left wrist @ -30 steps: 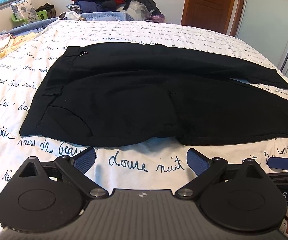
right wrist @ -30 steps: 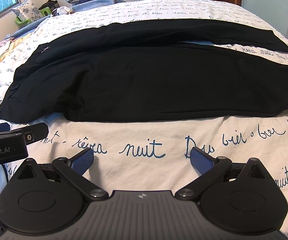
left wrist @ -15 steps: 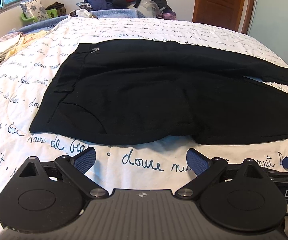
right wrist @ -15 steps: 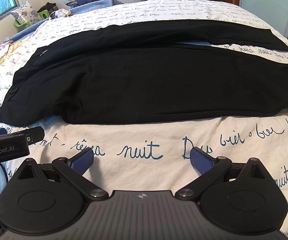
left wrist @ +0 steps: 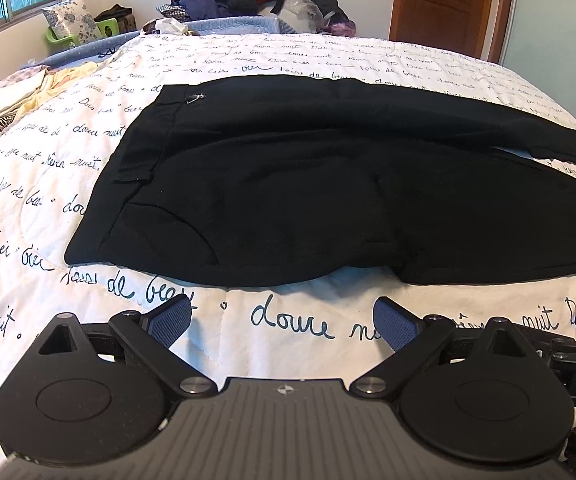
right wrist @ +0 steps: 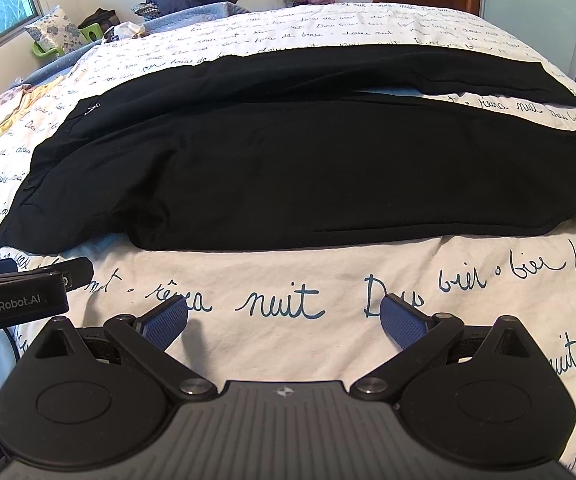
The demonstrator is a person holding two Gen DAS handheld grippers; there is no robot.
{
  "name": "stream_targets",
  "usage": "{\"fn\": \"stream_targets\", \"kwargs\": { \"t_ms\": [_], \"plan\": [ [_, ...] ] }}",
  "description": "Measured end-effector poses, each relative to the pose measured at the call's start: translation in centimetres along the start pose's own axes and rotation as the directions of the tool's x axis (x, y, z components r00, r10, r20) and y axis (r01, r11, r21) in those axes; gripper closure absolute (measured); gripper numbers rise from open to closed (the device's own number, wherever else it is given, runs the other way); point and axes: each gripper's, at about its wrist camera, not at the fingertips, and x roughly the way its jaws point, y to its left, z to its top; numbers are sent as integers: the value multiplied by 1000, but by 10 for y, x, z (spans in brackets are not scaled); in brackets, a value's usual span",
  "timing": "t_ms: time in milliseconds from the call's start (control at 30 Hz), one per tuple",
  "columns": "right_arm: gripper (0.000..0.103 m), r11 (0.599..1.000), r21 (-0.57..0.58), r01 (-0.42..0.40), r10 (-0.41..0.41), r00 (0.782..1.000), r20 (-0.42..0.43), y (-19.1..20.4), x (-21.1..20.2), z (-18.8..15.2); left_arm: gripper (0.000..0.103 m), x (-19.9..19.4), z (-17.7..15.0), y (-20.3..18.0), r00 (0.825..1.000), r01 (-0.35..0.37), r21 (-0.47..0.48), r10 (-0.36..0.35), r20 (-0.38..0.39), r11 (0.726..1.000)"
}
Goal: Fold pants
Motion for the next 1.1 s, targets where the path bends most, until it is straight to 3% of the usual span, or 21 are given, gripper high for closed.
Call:
{"fn": "stream_targets", "kwargs": {
  "t_ms": [1100],
  "plan": [
    [0, 999, -31, -14, 15, 1000, 18, 4, -2, 2, 6, 2, 0, -1, 1000, 1, 15, -1, -11, 1000]
  ]
}}
